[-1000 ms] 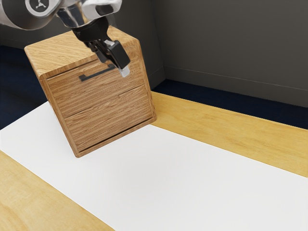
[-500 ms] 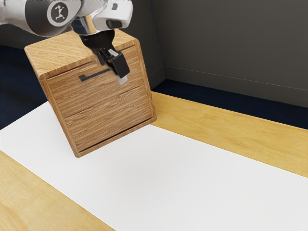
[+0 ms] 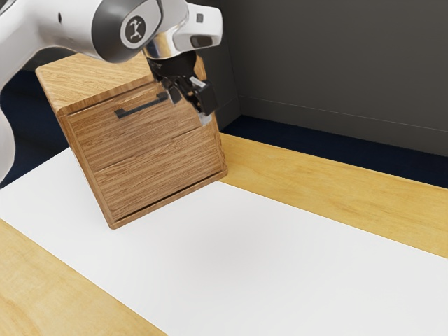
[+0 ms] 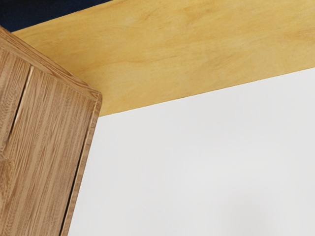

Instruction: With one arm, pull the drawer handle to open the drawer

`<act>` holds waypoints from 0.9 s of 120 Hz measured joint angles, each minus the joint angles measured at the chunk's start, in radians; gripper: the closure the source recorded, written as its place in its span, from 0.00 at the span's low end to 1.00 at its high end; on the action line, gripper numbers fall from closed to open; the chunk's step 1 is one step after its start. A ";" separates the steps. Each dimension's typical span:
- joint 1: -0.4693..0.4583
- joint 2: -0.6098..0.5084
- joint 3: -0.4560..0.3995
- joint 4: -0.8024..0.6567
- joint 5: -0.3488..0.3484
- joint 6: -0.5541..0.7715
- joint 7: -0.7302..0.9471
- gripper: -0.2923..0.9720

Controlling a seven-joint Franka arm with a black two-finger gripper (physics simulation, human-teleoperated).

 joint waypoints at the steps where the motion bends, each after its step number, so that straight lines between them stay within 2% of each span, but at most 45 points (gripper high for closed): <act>1: 0.000 0.000 0.000 0.000 0.005 0.002 0.002 0.29; 29: -0.003 0.003 0.012 -0.013 0.126 0.026 0.067 0.30; 49: 0.000 0.006 0.036 -0.020 0.172 0.026 0.117 0.35; 74: 0.004 0.027 0.040 -0.016 0.184 0.059 0.173 0.39; 108: 0.059 0.085 0.048 0.004 0.151 0.109 0.240 0.42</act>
